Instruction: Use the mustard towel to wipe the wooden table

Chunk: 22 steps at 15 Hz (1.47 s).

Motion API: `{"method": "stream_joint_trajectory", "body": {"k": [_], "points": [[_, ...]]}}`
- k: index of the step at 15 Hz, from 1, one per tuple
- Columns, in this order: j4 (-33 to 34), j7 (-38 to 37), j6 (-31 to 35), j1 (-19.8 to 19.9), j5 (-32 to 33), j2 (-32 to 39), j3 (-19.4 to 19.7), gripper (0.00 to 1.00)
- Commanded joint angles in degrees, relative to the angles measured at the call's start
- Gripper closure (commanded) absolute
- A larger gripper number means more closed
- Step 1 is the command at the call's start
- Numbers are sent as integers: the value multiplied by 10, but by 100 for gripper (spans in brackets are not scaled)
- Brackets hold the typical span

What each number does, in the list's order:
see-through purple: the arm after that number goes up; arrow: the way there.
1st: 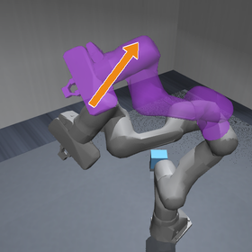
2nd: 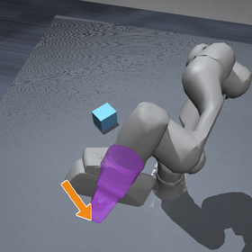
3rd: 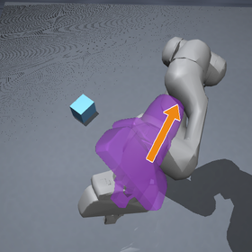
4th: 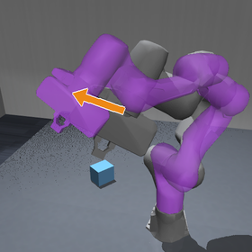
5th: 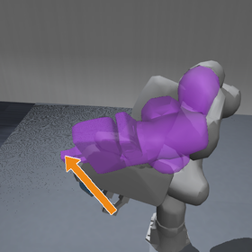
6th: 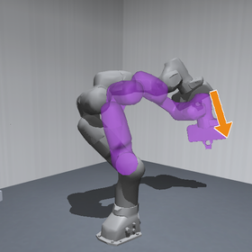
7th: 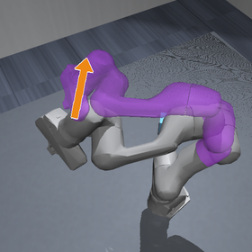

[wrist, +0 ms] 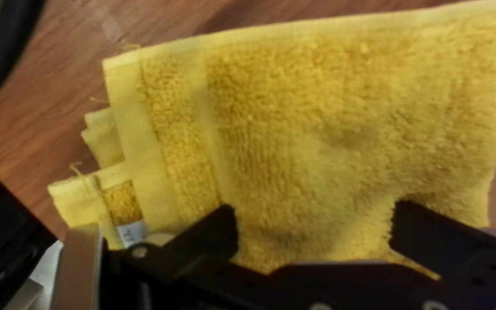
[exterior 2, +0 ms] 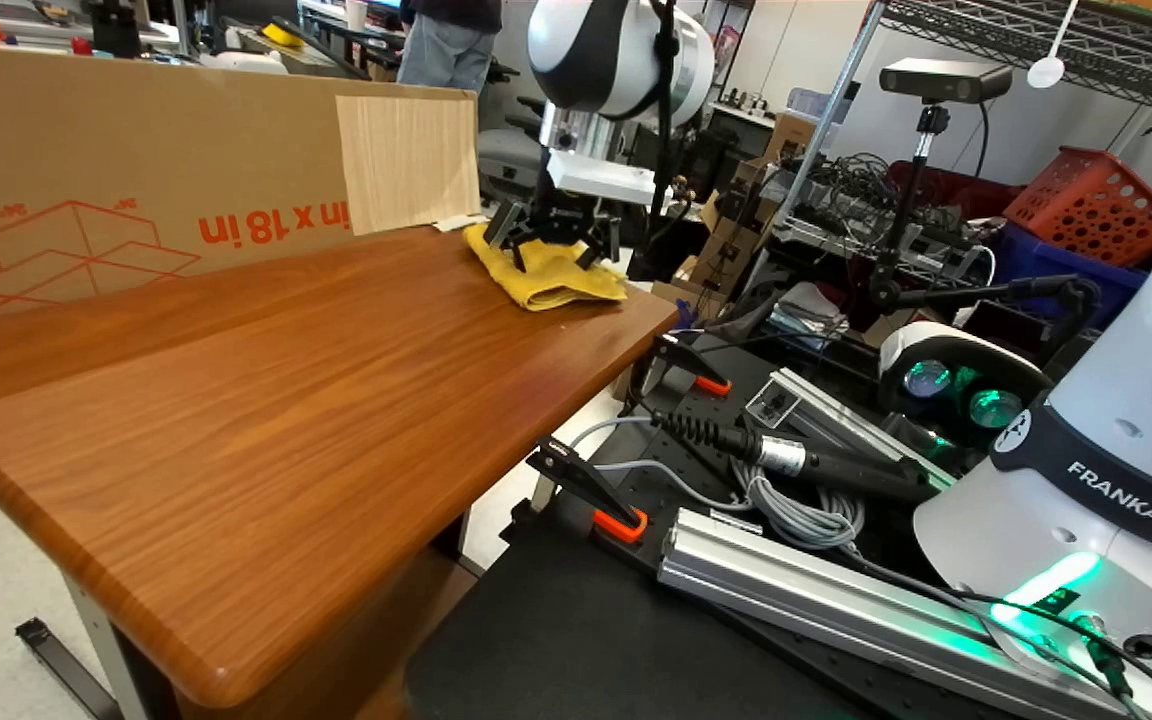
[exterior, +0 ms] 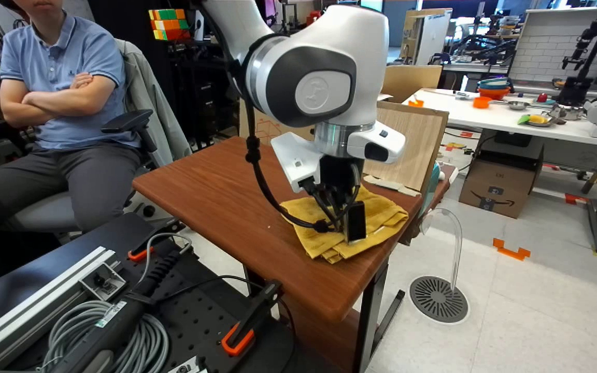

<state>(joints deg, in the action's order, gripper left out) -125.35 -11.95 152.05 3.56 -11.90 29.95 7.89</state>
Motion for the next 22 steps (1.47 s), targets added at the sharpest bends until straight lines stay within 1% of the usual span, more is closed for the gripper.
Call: {"method": "stream_joint_trajectory", "body": {"k": [1,2,3,4,6,9,12,14,17,19,20,22], "points": [[-13,-26,24,-33,49,24,10,0],[-27,-23,37,-42,61,15,7,0],[-60,-22,61,-63,80,-2,-2,0],[-68,-23,69,-71,91,-5,-3,0],[-104,-21,107,-101,114,-21,-9,0],[-171,-11,155,-160,176,-54,7,0],[-226,-1,169,-204,233,-100,16,0],[-244,3,157,-219,259,-122,5,0],[-255,-2,152,-243,292,-136,-8,0],[-256,13,148,-238,287,-148,-36,0],[-250,25,152,-229,274,-148,-58,0],[-240,34,166,-224,266,-141,-83,0]]}}
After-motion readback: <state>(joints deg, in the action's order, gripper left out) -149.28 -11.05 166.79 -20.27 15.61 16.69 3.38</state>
